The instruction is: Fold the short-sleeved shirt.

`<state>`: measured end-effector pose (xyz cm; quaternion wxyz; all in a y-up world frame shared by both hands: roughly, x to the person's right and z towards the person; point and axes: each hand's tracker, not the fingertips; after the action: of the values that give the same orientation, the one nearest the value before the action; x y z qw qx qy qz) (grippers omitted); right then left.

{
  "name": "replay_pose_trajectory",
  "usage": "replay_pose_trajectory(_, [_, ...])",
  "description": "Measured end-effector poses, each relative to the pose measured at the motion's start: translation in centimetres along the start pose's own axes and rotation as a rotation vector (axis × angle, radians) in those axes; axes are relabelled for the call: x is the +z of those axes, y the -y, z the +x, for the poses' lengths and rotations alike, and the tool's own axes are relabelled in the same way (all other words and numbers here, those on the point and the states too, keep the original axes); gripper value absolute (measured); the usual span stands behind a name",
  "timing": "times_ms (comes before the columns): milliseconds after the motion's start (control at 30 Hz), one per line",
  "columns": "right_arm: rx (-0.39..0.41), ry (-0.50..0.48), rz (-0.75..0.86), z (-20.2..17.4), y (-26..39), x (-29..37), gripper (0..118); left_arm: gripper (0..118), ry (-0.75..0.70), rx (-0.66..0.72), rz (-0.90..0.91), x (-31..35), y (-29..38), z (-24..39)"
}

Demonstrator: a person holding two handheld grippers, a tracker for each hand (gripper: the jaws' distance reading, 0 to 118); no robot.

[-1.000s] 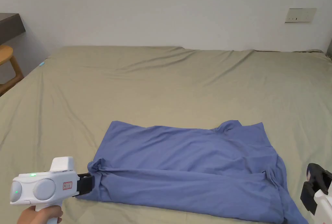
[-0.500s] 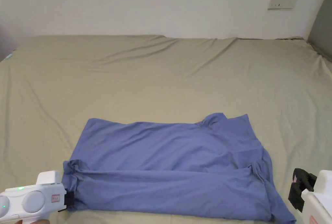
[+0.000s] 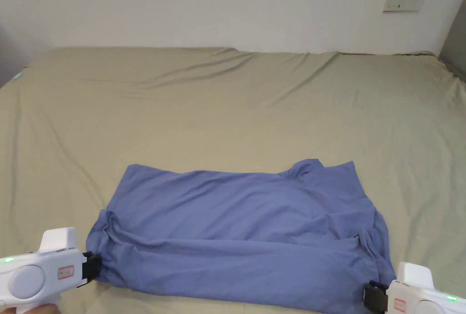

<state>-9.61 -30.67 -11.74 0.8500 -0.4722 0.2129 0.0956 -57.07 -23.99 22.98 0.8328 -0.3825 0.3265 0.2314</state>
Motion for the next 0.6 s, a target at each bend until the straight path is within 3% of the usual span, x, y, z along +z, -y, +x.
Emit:
replay_pose_trajectory(33, [-0.016, -0.037, 0.016, 0.0, 0.0, 0.4, 55, 9, -0.001, -0.001, -0.001, 0.0, 0.0, 0.0])
replay_pose_trajectory(100, [0.007, -0.026, 0.021, -0.2, 0.0, 1.0, 16, 9, -0.007, 0.000, -0.002, 0.1, 0.2, -0.1])
replay_pose_trajectory(200, [0.081, -0.018, 0.058, -1.1, -0.2, 3.0, 15, 9, -0.013, 0.014, -0.004, -0.3, 0.5, -0.9])
replay_pose_trajectory(367, [0.011, -0.061, 0.110, 0.8, 0.9, 6.5, 15, 9, -0.006, 0.040, 0.000, 1.9, 1.9, -1.8])
replay_pose_trajectory(600, [0.011, -0.071, 0.041, 2.5, 7.0, 10.9, 14, 9, 0.000, 0.047, -0.080, 5.9, 8.1, -4.0])
